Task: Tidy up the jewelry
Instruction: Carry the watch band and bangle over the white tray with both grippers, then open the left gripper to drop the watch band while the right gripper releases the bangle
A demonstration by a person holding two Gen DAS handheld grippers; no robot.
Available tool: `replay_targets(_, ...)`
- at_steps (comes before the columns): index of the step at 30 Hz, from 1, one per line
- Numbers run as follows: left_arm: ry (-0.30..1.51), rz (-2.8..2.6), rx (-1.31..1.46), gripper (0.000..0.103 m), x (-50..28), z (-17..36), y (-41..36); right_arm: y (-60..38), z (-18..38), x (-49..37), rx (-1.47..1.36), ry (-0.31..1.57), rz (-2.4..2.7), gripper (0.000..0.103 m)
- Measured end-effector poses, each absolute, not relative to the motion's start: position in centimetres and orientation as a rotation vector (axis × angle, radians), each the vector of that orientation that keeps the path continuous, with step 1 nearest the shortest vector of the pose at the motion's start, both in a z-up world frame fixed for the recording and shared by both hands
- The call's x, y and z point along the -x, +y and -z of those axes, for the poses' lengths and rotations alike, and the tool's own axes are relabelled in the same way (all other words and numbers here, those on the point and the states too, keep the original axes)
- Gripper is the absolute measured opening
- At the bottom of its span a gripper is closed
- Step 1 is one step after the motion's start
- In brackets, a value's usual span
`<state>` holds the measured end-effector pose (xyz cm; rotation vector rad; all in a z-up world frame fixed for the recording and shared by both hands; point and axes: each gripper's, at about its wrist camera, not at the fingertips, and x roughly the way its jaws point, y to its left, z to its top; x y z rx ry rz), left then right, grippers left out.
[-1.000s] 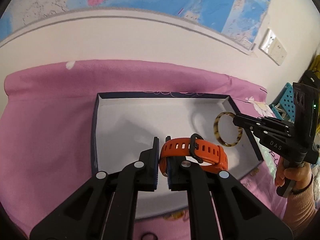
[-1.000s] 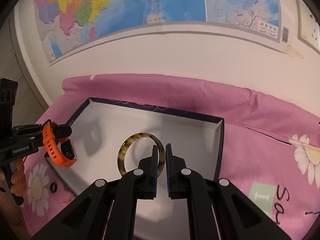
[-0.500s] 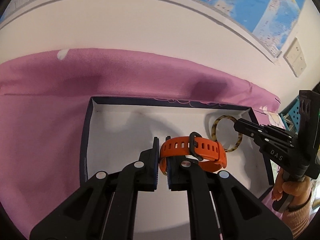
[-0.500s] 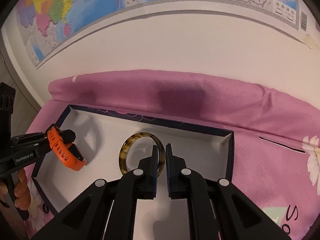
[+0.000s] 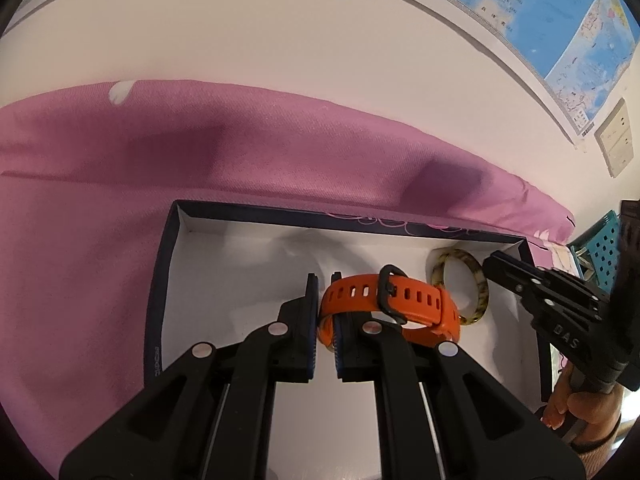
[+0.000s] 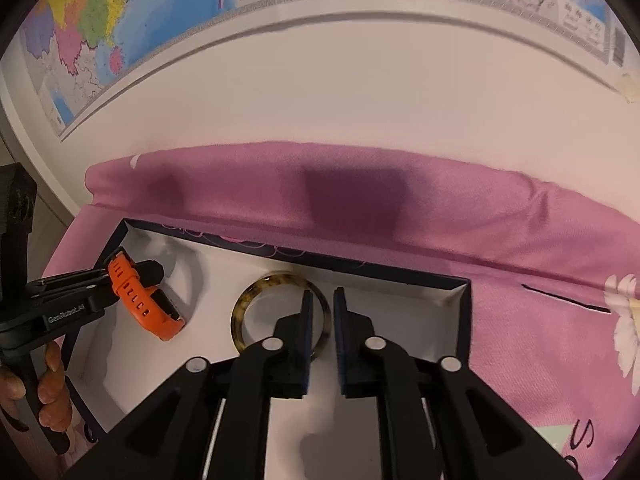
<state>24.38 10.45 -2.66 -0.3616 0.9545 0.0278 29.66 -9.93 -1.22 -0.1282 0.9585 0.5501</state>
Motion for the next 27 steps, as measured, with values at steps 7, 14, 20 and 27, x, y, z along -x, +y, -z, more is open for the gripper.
replay_targets(7, 0.930, -0.035, 0.348, 0.010, -24.0, 2.4, 10.2, -10.1, 0.3, -27.4, 0.134, 0.919, -0.622, 0.028)
replay_targets(14, 0.889, -0.047, 0.322, 0.029, -22.9, 1.3, 10.2, -9.8, -1.1, -24.8, 0.136, 0.875, -0.712, 0.040)
replay_targets(20, 0.852, -0.047, 0.299, 0.036, -21.0, 0.3, 10.0, -10.5, -1.7, -23.1, 0.114, 0.860, -0.750, 0.040)
replay_targets(27, 0.779, -0.014, 0.237, 0.044, -17.0, -1.6, 9.3, -12.7, -2.5, -19.7, 0.094, 0.838, -0.778, 0.041)
